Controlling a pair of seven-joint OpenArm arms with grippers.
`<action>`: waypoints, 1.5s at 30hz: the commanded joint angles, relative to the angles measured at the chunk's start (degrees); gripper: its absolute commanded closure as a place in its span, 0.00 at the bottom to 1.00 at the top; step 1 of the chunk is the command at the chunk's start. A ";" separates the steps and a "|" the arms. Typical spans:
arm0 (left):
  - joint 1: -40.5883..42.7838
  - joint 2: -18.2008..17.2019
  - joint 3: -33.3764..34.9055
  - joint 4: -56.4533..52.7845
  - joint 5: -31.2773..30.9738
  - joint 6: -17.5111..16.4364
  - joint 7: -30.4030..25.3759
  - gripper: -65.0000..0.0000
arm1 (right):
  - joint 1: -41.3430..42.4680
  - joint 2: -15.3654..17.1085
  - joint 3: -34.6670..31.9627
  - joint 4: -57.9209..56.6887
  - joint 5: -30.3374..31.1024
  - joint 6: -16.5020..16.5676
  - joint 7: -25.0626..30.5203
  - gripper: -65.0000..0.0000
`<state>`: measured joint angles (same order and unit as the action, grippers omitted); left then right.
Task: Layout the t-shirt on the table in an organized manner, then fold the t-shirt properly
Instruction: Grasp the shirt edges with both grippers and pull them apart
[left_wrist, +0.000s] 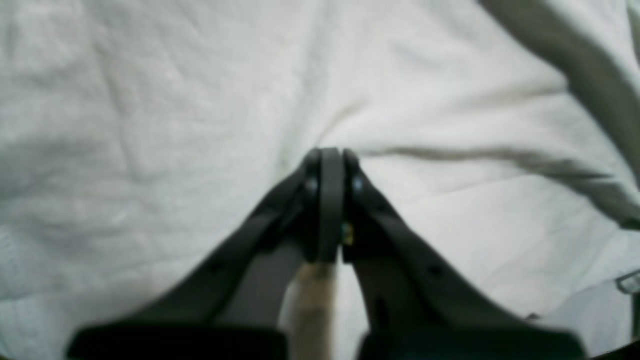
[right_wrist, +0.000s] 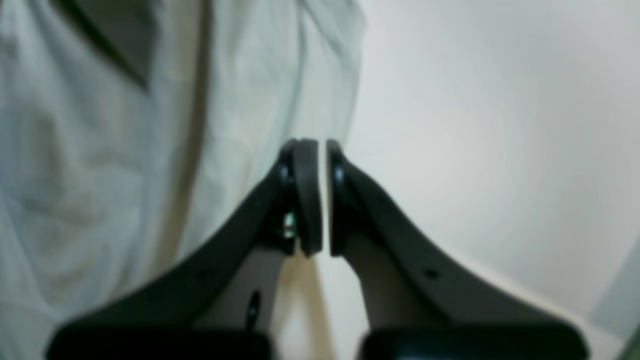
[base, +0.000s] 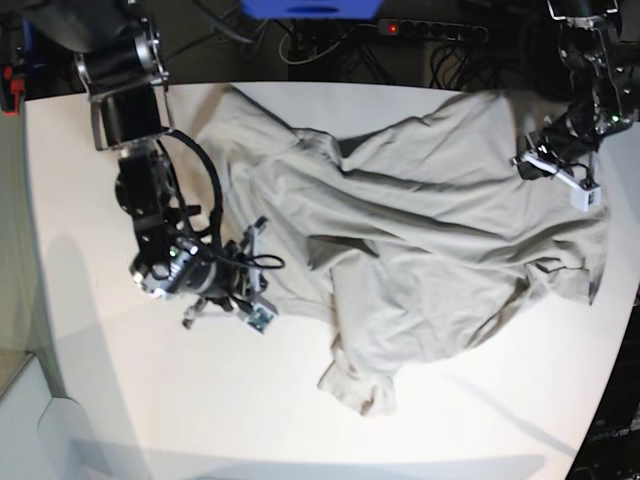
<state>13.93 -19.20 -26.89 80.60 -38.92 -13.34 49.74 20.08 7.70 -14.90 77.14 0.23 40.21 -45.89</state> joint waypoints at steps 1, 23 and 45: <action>0.53 -0.53 0.04 -1.43 4.06 1.70 2.88 1.00 | 2.74 -0.54 -0.45 -1.41 -0.19 -0.21 0.22 0.98; -6.77 -2.12 -7.43 -1.70 4.06 1.78 3.58 1.00 | 16.98 6.76 -0.97 -42.90 -0.27 -1.66 20.97 0.98; -27.60 9.05 -7.17 3.23 4.06 1.78 12.02 1.00 | -6.23 19.50 10.10 -18.64 -0.27 -0.21 15.08 0.98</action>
<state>-12.29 -9.52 -34.00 82.91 -33.91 -11.73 62.61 14.72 26.72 -4.51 59.31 2.98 38.94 -25.67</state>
